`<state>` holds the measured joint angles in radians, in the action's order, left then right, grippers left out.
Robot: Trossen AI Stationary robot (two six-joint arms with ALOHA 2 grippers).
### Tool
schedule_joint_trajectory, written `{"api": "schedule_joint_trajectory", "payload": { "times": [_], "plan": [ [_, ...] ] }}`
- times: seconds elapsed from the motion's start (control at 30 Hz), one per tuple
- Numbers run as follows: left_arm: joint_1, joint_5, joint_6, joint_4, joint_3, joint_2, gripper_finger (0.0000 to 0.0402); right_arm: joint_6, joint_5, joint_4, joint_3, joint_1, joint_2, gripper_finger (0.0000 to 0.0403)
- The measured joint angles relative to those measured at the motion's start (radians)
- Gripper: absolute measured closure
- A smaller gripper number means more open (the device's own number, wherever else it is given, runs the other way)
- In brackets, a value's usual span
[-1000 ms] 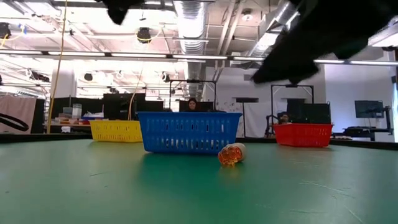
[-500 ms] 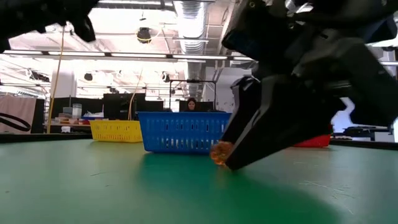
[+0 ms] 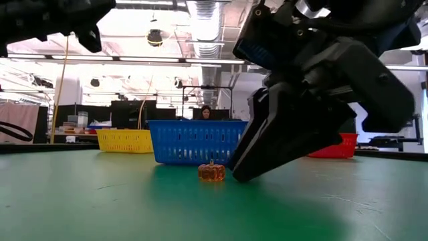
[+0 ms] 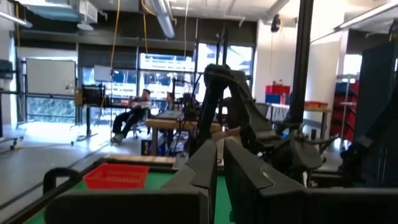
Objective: Sort Halloween decoration
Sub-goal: Put the orange pumpkin toy into the yellow bin
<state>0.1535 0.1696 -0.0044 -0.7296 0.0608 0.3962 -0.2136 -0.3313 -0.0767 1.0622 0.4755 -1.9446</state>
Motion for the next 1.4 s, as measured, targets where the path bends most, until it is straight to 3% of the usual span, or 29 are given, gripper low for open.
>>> {"api": "schedule_joint_trajectory", "payload": {
  "times": [0.3,0.47,1.0,1.4],
  "plan": [
    [0.000,0.000,0.000,-0.004,0.001,0.000,0.0384,-0.014,0.022,-0.026,0.064,-0.001,0.000,0.0184],
    [0.000,0.000,0.000,-0.003,0.001,0.000,0.0384,-0.019,0.103,-0.025,0.085,-0.011,0.001,0.0184],
    [0.000,-0.008,0.000,-0.011,0.001,-0.001,0.0384,-0.048,0.089,-0.070,0.080,-0.020,-0.086,0.0184],
    [0.000,-0.033,0.000,-0.026,0.002,0.000,0.0384,-0.051,0.084,-0.071,0.079,-0.013,-0.078,0.0201]
  ]
}}
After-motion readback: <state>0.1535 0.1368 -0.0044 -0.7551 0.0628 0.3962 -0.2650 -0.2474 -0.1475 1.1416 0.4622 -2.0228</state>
